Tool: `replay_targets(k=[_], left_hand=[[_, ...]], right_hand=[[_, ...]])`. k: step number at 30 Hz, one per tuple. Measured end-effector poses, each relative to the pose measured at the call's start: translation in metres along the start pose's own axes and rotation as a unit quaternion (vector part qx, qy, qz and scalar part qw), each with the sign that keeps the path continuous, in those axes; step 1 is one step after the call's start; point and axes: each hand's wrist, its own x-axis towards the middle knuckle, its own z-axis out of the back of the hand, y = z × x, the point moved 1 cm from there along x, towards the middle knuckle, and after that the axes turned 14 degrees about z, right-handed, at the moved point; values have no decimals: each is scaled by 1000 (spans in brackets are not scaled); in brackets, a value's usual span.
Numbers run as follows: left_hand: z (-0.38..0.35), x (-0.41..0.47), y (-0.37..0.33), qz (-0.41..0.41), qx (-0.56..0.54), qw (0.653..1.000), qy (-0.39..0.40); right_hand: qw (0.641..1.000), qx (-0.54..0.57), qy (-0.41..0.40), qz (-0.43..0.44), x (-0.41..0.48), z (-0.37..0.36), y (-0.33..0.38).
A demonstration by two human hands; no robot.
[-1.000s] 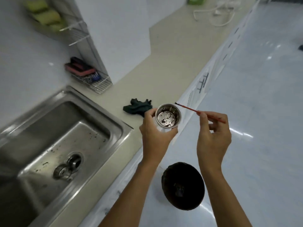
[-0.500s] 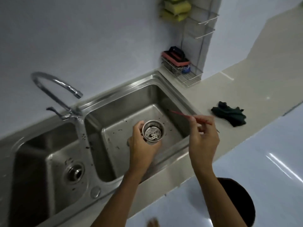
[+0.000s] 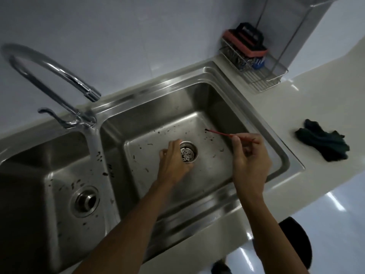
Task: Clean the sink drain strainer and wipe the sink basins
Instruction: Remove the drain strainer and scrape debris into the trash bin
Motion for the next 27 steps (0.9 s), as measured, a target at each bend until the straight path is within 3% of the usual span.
replay_targets(k=[4, 10, 17, 27], left_hand=[[-31, 35, 3, -21, 102, 994, -17], [-59, 62, 16, -7, 176, 984, 16], [-73, 69, 27, 9, 205, 978, 26], [-78, 65, 27, 14, 213, 977, 32]], right_hand=[[999, -26, 37, -13, 13, -5, -30], [992, -62, 101, -39, 32, -25, -68], [984, -83, 153, -46, 43, -37, -85], [980, -89, 165, -60, 39, -39, -84]])
